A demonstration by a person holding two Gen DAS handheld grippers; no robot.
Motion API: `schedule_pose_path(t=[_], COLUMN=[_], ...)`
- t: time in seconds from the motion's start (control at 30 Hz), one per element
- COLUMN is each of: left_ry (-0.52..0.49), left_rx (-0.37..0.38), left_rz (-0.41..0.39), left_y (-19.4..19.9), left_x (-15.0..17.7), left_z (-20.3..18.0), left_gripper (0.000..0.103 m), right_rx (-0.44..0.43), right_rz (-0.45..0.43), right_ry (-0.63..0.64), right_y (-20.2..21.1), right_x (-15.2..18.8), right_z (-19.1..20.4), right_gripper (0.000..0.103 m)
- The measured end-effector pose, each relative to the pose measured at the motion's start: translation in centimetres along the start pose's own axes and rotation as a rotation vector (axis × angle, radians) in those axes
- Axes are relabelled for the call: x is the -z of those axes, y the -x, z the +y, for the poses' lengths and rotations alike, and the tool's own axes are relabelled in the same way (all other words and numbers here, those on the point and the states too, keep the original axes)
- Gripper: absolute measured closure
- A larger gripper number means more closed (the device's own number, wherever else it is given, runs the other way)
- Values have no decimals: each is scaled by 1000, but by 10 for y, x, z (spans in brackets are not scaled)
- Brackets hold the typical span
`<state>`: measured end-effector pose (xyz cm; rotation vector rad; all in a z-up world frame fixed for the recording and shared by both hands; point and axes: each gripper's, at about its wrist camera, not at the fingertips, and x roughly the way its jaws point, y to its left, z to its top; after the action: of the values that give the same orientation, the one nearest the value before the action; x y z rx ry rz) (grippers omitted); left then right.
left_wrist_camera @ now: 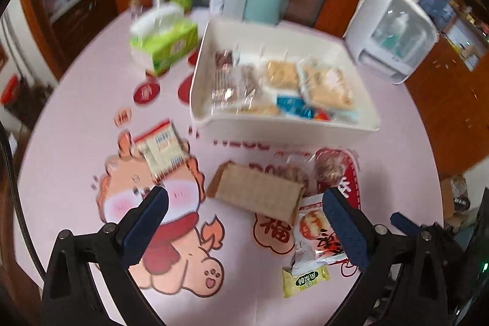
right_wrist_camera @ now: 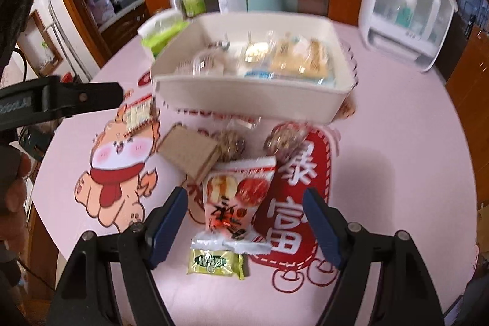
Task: Organize snacks
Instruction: 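Move both tools back over the remaining snacks, then grasp the red apple-chip bag with the right tool while the left tool grasps the brown paper bag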
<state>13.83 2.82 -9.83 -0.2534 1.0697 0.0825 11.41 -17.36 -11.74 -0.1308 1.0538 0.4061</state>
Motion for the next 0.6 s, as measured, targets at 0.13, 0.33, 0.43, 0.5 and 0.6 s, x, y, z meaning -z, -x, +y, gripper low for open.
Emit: schedule_pose_path(t=[0.13, 0.33, 0.43, 0.5, 0.6], left_ry=[75, 132, 160, 191, 245], left_rx=[21, 2, -16, -31, -55], left_rz=[73, 127, 153, 185, 225], left_y=[-33, -66, -84, -101, -123], left_x=[7, 4, 0, -2, -3], left_z=[5, -3, -7, -7, -5], left_gripper=[3, 3, 3, 3, 3], right_rx=[-26, -89, -158, -179, -200], right_rz=[58, 166, 213, 213, 213], right_ry=[4, 9, -7, -1, 12], right_y=[-25, -66, -82, -83, -82], right_x=[5, 10, 12, 11, 11], right_z=[1, 0, -4, -5, -7], right_gripper=[26, 39, 52, 54, 58])
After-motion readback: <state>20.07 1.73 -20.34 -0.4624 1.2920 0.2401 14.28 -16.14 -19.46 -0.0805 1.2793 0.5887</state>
